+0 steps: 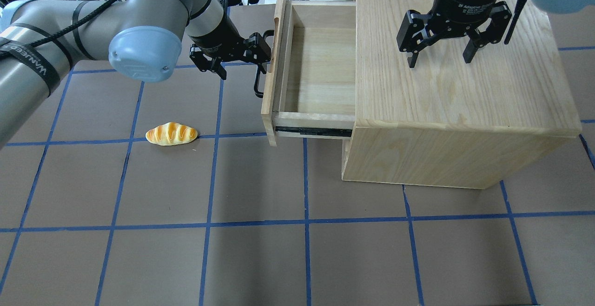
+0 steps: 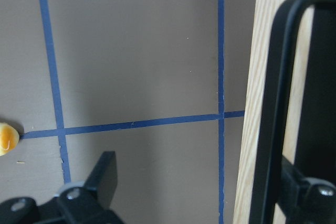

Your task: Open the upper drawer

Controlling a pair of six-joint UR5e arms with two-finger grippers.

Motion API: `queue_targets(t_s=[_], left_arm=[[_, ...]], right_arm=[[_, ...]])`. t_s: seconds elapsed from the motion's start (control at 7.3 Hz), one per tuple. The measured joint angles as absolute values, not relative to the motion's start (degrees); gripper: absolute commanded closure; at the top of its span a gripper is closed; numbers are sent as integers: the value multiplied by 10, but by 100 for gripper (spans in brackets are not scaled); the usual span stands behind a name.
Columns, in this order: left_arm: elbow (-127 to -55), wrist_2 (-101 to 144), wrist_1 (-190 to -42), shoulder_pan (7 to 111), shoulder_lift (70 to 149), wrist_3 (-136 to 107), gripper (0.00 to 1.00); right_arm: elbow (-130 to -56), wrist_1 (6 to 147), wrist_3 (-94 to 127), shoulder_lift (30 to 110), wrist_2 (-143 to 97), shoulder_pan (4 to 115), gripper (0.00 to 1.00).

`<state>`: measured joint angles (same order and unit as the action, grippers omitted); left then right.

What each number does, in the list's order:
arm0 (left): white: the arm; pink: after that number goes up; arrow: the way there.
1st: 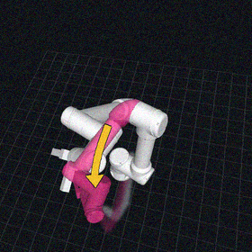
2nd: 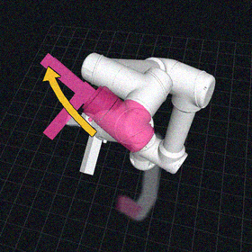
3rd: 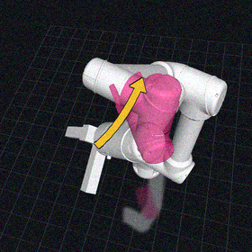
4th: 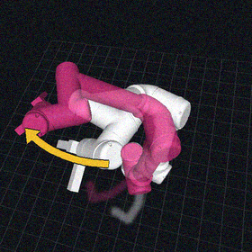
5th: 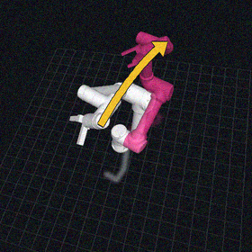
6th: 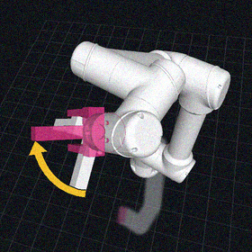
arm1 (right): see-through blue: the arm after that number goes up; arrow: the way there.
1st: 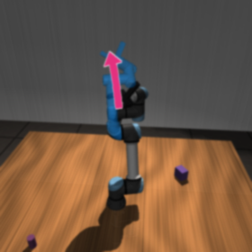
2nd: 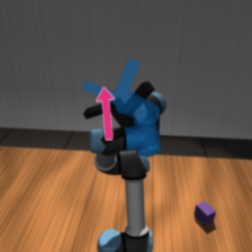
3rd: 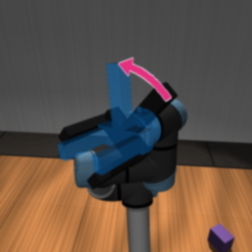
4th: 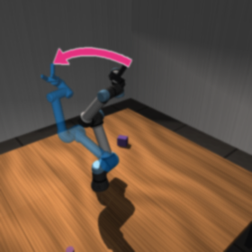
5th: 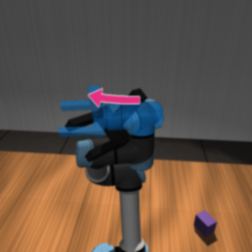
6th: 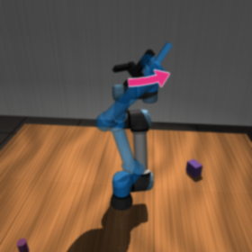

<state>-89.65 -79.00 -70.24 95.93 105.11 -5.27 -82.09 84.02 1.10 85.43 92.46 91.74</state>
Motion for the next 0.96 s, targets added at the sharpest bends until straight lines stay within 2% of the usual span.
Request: queue_targets(t_s=[0.55,0.96], left_arm=[[-897,-789,-708,955,1047,-48,0],[-888,-790,-777,935,1012,-12,0]], right_arm=[[-821,840,11,854,925,918,0],[-821,840,11,854,925,918,0]])
